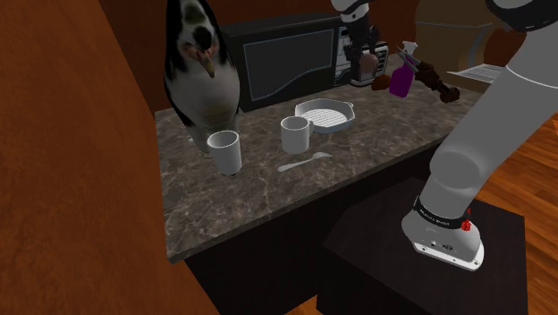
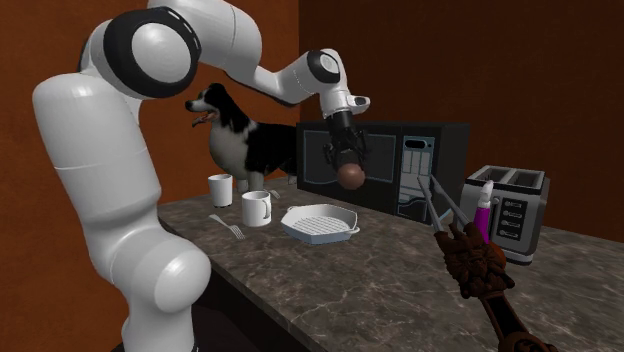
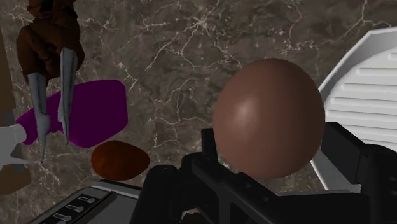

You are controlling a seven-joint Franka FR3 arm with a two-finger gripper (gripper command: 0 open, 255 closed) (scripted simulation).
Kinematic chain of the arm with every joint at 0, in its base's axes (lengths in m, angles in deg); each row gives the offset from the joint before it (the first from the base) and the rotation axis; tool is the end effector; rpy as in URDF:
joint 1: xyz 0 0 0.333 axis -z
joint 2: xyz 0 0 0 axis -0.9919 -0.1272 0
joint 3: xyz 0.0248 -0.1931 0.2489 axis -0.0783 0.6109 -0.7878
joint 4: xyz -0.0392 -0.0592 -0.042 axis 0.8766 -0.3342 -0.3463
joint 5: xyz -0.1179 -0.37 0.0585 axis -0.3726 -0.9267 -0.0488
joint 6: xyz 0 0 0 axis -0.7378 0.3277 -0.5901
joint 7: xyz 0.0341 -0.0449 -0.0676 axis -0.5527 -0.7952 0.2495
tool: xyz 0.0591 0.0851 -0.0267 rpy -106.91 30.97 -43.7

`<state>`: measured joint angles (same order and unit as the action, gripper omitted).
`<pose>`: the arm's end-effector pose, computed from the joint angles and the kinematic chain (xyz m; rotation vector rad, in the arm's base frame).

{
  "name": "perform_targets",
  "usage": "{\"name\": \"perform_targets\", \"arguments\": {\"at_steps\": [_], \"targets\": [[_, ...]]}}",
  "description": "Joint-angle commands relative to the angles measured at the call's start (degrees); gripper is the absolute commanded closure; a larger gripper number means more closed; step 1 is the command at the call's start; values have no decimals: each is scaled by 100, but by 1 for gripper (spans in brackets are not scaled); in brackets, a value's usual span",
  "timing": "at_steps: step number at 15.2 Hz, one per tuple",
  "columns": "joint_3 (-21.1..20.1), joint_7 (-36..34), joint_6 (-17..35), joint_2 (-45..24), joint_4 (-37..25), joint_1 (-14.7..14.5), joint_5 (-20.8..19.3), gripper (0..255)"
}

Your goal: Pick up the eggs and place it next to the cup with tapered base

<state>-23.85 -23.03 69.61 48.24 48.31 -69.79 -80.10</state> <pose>0.4339 -0.2393 0.5744 2.7195 -0.5706 -0.2670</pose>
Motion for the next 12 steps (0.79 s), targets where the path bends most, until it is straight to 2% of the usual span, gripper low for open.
{"name": "perform_targets", "arguments": {"at_steps": [1, 12], "targets": [[-183, -271, -160, 24, -21, -131, 70, 255], [-1086, -1661, -800, -249, -410, -799, 517, 255]]}}
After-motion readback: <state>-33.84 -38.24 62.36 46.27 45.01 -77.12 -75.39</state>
